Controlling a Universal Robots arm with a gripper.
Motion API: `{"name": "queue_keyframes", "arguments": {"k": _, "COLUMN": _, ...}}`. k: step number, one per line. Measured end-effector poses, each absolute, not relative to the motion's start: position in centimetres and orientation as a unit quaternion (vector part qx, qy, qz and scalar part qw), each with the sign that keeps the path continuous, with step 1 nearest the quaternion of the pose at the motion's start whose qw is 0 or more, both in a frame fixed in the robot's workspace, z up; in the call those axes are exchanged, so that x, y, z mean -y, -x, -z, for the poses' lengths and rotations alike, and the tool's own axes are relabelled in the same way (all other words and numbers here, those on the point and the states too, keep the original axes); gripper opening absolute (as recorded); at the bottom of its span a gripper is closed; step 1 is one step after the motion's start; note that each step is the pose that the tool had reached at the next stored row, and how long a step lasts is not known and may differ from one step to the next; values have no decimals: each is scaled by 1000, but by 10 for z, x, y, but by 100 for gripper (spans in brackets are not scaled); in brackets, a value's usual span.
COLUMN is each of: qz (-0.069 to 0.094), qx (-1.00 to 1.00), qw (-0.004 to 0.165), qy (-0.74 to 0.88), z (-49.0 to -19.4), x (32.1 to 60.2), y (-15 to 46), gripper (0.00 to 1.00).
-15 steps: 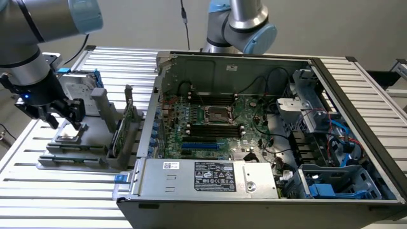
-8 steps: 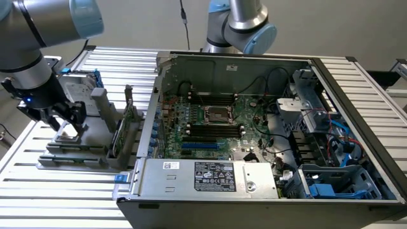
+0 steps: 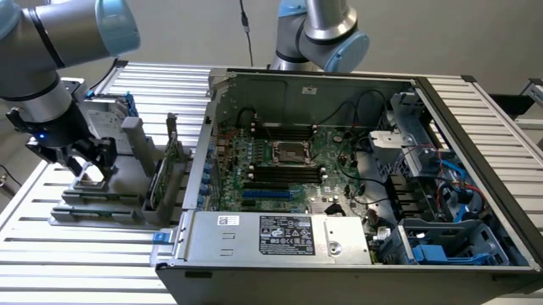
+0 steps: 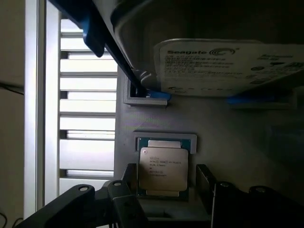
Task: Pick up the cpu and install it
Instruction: 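Pick up the cpu and move it towards the insertion slot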
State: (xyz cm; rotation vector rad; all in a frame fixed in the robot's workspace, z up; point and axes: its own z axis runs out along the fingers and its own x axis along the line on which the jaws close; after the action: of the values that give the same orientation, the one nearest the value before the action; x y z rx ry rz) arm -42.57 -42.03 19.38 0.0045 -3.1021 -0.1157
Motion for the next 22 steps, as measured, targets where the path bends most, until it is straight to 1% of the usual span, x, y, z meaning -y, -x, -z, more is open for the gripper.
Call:
{"name": "queue_keyframes", "arguments": {"k": 10, "qz": 37, "qx": 999, "qw": 26, "qy": -1, "z": -186, "x": 418, "y": 426, "gripper": 62}}
{"name": "queue_keyframes", "arguments": {"k": 22, "qz": 37, "qx": 999, "qw": 26, "qy": -1, "z": -183, "x": 416, "y": 425, "gripper": 62}}
